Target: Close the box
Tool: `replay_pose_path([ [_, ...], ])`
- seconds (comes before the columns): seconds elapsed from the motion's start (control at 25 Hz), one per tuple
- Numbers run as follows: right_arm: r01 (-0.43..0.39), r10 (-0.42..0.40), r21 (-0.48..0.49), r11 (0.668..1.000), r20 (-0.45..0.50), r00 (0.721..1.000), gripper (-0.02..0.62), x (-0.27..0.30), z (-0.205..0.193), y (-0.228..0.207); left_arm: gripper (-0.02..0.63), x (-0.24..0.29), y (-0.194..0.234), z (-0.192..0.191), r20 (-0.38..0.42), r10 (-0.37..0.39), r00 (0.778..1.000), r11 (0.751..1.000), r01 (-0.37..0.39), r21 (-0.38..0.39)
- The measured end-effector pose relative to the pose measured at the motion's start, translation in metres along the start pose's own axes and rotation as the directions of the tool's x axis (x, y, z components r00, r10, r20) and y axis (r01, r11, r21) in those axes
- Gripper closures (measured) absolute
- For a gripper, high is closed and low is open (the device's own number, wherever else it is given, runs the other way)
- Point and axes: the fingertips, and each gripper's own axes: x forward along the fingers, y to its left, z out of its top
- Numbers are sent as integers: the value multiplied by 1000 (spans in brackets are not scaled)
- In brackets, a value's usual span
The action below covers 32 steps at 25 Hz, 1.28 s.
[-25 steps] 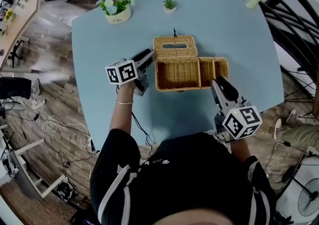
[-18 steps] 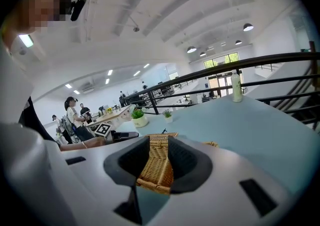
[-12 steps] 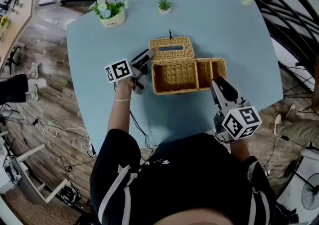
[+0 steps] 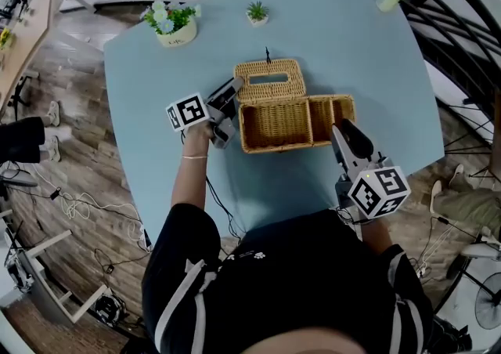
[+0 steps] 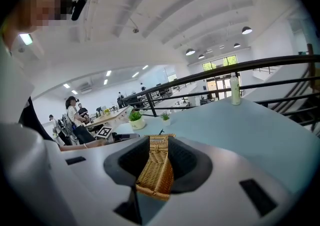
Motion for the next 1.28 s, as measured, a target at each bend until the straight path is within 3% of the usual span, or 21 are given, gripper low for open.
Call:
replay_pose_path([
  [0.2,-14,14,1,1000,-6,1000,482,6,-1,2,509,-3,-12,9,37,3,999,1000,-4,25],
  [0.56,-70,70,-50,996,-9,998,486,27,13,-5,535,-9,-41,20,74,-3,997,992,-6,127],
  [0.88,-161,160,-90,983,-21,987,495,81,32,-11,538,-22,-54,15,137,59,989,983,-81,165],
  [1.08,-208,203,-107,972,-55,978,502,103,23,-3,538,-38,-59,4,162,77,984,979,-105,173],
  [1.28,-232,221,-166,959,-78,972,502,111,20,2,538,-55,-67,-5,196,95,976,963,-140,229],
])
